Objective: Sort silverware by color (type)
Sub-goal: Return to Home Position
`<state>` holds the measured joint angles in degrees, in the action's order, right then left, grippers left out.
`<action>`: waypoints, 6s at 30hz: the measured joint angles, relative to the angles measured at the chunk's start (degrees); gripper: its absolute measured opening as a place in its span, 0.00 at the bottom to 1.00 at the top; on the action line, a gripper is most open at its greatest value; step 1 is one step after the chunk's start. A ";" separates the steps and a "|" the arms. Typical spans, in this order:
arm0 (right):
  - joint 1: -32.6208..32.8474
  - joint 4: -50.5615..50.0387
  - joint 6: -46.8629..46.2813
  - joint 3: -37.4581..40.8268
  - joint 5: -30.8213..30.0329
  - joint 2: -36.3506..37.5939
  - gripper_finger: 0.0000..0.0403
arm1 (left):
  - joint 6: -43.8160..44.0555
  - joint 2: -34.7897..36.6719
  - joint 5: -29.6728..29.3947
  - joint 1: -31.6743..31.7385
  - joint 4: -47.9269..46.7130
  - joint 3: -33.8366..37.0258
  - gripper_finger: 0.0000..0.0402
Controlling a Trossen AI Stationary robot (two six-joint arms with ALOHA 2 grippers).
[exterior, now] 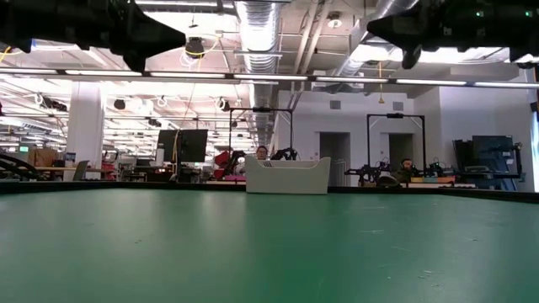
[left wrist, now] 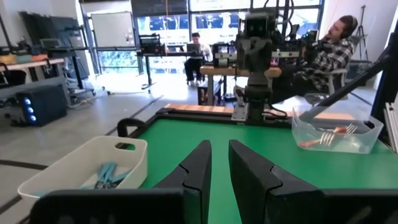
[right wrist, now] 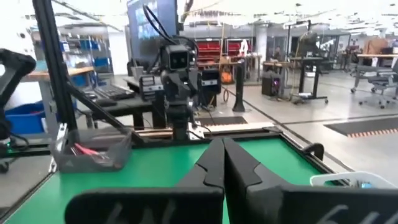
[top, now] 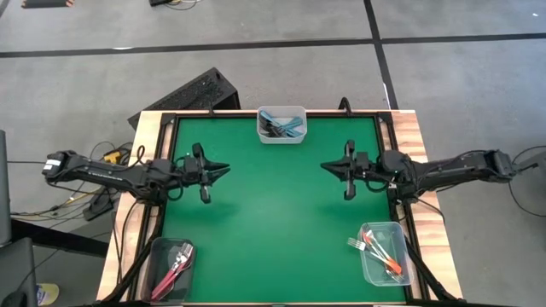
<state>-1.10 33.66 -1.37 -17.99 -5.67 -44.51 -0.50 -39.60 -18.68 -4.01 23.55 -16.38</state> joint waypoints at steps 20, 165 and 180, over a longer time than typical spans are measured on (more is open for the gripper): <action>-3.82 -25.40 -2.07 0.80 1.08 20.62 0.03 | 0.10 11.59 -1.21 0.07 2.81 8.27 0.11; 3.58 -30.63 -7.21 17.68 -6.34 44.41 0.12 | 0.72 37.30 -0.09 0.02 -20.24 15.63 0.11; 3.58 -30.63 -7.21 17.68 -6.36 44.41 0.12 | 0.72 37.30 -0.11 0.02 -20.29 15.58 0.11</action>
<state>2.48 3.03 -8.58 -0.32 -12.03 -0.10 0.23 -2.31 -18.79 -3.99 3.27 -0.80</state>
